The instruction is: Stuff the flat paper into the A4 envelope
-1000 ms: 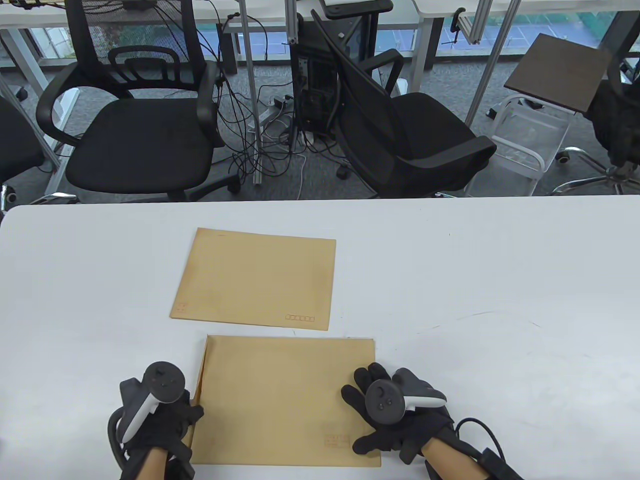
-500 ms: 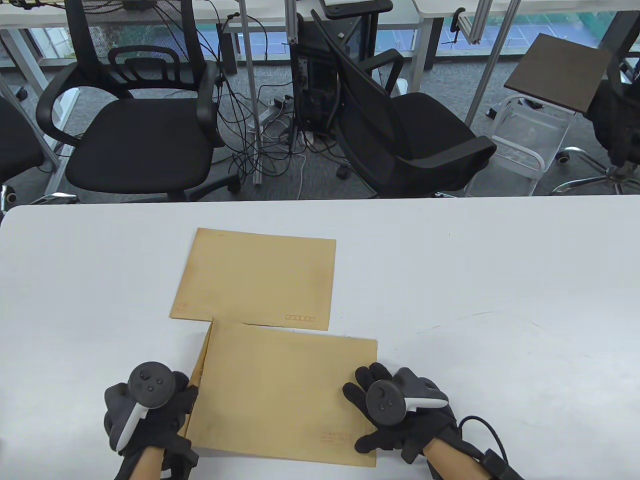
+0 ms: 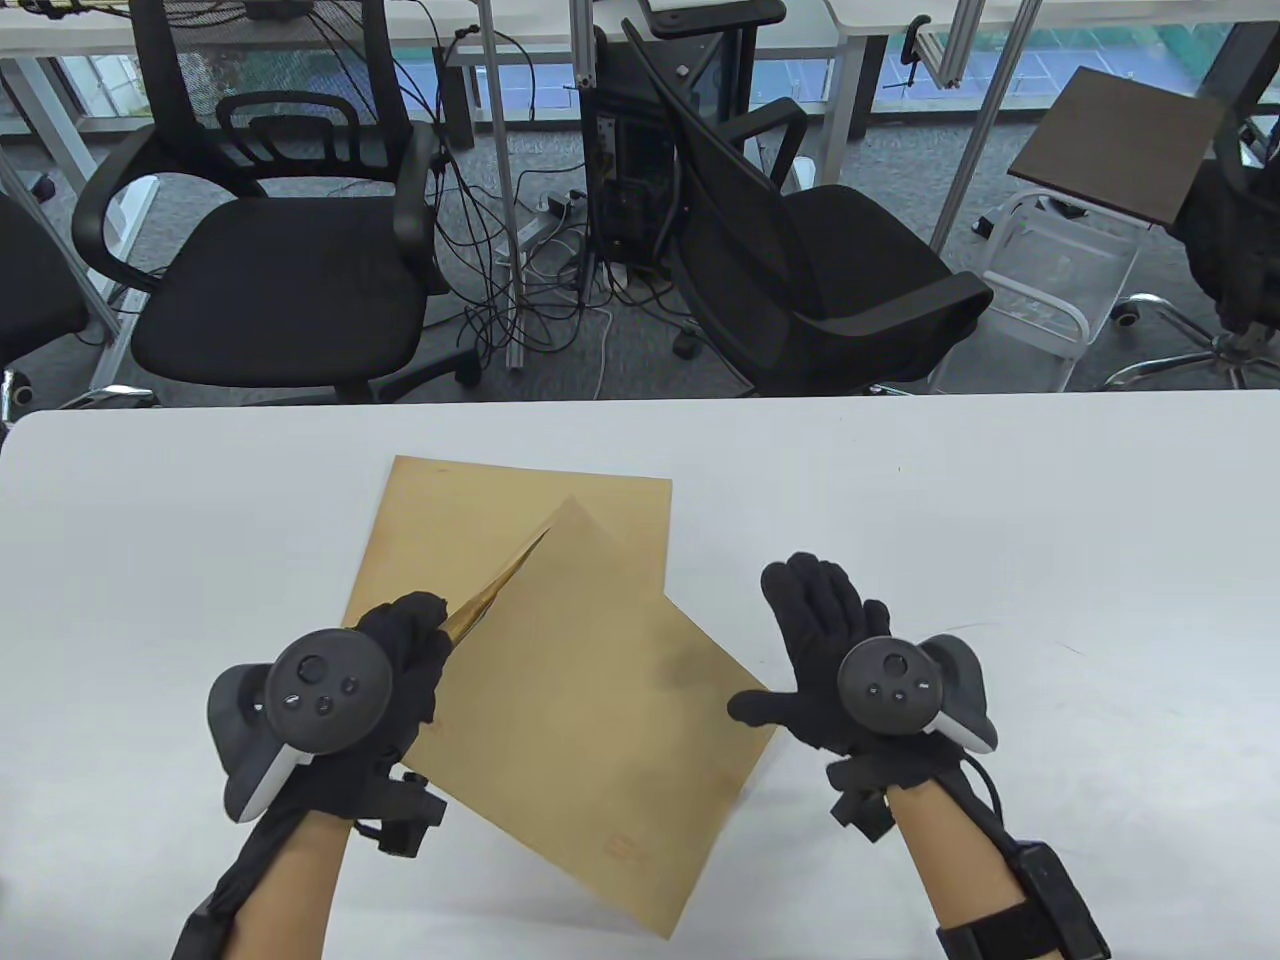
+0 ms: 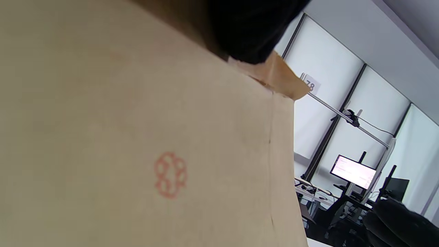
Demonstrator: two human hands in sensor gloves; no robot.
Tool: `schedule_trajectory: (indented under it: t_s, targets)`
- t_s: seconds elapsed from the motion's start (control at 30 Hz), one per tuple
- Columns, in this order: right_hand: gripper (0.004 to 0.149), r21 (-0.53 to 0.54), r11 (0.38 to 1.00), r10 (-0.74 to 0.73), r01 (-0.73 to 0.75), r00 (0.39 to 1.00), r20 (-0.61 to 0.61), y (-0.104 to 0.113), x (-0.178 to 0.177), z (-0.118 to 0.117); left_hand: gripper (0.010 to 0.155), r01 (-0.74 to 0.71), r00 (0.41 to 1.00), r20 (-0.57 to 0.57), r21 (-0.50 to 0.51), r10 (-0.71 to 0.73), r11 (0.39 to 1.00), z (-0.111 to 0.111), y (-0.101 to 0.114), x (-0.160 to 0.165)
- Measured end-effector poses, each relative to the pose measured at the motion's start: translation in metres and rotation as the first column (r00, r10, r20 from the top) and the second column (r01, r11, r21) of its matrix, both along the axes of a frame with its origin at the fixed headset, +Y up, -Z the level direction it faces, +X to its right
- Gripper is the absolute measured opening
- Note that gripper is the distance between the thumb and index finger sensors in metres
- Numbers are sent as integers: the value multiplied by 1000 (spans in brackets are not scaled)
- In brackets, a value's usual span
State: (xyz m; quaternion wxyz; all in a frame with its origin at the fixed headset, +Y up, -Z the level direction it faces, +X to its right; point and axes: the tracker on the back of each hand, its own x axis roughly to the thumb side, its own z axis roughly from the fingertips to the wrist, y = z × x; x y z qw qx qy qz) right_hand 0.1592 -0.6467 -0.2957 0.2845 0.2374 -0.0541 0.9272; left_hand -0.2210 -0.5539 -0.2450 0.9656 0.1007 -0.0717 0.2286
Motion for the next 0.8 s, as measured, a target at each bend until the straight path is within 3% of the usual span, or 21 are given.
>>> schedule_trajectory:
  t_s: [0.17, 0.3, 0.37, 0.5, 0.6, 0.73, 0.8]
  targets:
    - [100, 24, 983, -182, 184, 980, -78, 53, -31, -13, 38, 3, 996, 87, 50, -8, 999, 0, 32, 17]
    - [94, -27, 907, -419, 420, 895, -152, 83, -57, -22, 38, -29, 981, 193, 54, 18, 998, 6, 55, 28]
    - [86, -67, 869, -495, 491, 853, -165, 88, -62, -25, 38, -50, 972, 231, 47, 38, 998, 8, 60, 29]
    - [52, -94, 786, -618, 611, 768, -169, 91, -62, -25, 40, -51, 971, 235, 62, 35, 997, 13, 64, 24]
    - [48, -90, 763, -646, 640, 746, -163, 92, -56, -23, 44, -118, 970, 224, 82, 97, 990, 13, 62, 14]
    - [46, -81, 721, -692, 688, 710, -132, 90, -35, -21, 79, -165, 967, 210, 86, 144, 983, 12, 53, -12]
    - [46, -112, 687, -727, 718, 675, -126, 87, -26, -20, 86, -190, 969, 181, 94, 171, 977, 8, 45, -21]
